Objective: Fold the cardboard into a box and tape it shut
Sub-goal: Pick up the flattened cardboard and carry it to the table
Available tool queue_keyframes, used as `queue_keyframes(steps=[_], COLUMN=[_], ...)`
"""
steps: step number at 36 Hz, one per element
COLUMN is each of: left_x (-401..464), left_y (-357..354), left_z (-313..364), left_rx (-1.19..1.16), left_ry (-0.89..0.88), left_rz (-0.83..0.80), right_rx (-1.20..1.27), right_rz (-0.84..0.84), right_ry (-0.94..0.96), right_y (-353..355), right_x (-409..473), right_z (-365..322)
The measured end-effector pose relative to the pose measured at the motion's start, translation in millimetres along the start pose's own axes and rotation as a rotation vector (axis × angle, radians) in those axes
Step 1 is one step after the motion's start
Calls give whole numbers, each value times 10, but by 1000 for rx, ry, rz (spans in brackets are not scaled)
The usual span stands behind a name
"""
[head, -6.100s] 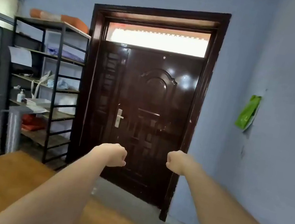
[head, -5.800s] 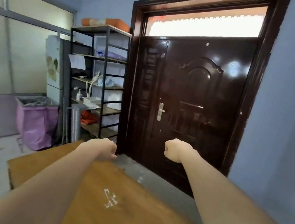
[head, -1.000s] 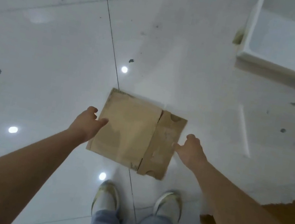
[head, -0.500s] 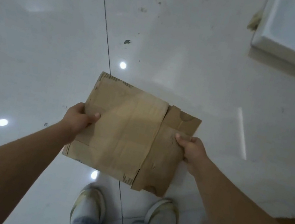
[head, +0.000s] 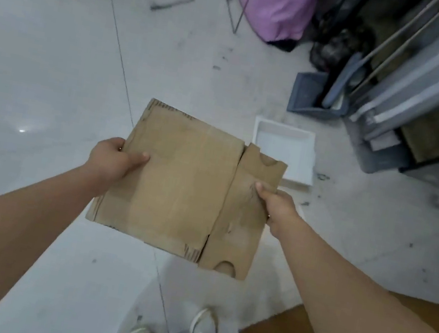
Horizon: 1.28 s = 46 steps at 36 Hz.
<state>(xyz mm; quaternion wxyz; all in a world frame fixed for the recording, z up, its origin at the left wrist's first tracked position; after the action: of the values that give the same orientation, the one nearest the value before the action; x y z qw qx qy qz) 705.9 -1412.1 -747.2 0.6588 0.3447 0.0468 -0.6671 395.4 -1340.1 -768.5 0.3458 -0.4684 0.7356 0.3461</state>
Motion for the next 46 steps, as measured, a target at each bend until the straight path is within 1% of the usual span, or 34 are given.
queue_keyframes(steps=[5, 8, 10, 15, 19, 22, 27, 31, 33, 36, 40, 44, 46], left_x=[-522, -979, -1339, -2364, -3270, -4003, -5262, -6231, -6716, -7444, -8413, -9433, -9908], left_y=[569, 803, 902, 1002, 940, 809, 426, 15, -231, -627, -1187, -1763, -2045], left_z=[1808, 2801, 3398, 4707, 5593, 6135, 6695, 6833, 6809, 6662, 6338, 5852, 5580], left_rx=[30, 8, -14, -54, -44, -79, -92, -55, -39, -22, 17, 76, 89], left_ry=[-172, -285, -356, -562, -727, -836, -998, -1083, -1094, -1117, -1158, -1178, -1173], left_rz=[-20, -45, -95, -184, -261, -336, -479, -623, -719, -853, -973, -1073, -1128], right_rx=[11, 26, 52, 93, 149, 207, 255, 306, 335, 387, 452, 520, 567], right_rz=[72, 139, 198, 346, 415, 521, 747, 922, 990, 1075, 1181, 1296, 1326], right_ry=[256, 398, 474, 622, 700, 770, 840, 819, 798, 759, 693, 615, 599], right_y=[411, 804, 1132, 2063, 2784, 3301, 4116, 4732, 5024, 5423, 5919, 6359, 6571], right_x=[-1305, -2241, -2896, -4454, -5664, -6514, -7738, -8479, -8776, -9172, -9684, -10181, -10404], right_z=[-1425, -2068, -2384, -2822, -2883, -2792, -2345, -1701, -1302, -644, 355, 1421, 1928])
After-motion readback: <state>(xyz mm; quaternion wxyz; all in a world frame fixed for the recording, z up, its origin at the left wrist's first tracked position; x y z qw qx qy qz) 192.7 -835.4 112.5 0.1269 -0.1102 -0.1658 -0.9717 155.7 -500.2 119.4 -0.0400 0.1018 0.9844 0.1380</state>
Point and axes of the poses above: each hand's wrist, its own x-axis towards the middle knuckle, its own y-axis out of the back of the hand, z = x × y, the point moved 2 cm from there along x, towards the middle knuckle, and after that the axes turned 5 degrees about -y, right-handed, at the moved point
